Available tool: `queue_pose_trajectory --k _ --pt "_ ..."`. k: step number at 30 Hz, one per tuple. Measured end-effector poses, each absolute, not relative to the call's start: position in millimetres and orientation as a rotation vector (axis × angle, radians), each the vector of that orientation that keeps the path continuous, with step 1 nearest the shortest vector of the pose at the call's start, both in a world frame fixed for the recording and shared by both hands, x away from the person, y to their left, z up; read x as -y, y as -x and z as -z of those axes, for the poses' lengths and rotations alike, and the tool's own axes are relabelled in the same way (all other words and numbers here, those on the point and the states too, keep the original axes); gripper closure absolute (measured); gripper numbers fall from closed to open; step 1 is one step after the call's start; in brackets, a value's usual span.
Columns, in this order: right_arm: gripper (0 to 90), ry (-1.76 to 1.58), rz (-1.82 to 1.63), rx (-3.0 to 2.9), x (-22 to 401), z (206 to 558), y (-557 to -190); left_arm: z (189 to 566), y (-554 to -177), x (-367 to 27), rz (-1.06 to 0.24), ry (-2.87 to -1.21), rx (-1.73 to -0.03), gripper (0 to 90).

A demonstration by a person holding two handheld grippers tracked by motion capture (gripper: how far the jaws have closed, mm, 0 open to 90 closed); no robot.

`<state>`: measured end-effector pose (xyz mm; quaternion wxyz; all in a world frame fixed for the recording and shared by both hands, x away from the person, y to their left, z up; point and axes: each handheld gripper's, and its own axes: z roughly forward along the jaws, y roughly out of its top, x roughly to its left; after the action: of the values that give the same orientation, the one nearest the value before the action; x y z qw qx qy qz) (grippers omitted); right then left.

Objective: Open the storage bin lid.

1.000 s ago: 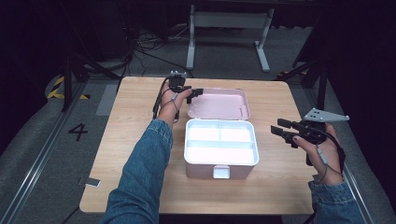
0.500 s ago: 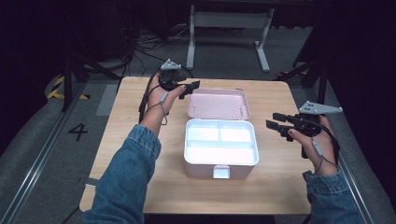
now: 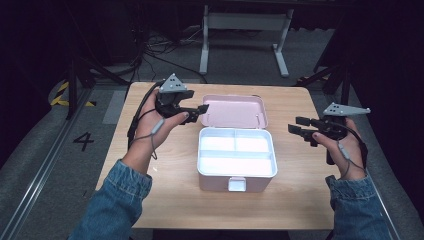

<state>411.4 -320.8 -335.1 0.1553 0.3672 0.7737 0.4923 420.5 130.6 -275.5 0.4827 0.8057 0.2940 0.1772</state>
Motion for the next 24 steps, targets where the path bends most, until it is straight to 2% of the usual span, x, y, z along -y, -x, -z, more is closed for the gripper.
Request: queue_pose_trajectory --k 7,14,24 --pt "48.9 -1.057 -1.376 -2.248 322 338 -407 279 -395 -147 -0.437 -1.986 -0.719 32.1" --pt "48.3 -1.094 -1.333 -2.28 330 343 -401 301 -385 -163 -0.543 -2.041 -0.771 32.0" --pt "46.3 -1.116 -1.247 -2.344 331 351 -399 332 -376 -183 -0.513 -2.038 -0.862 31.8"
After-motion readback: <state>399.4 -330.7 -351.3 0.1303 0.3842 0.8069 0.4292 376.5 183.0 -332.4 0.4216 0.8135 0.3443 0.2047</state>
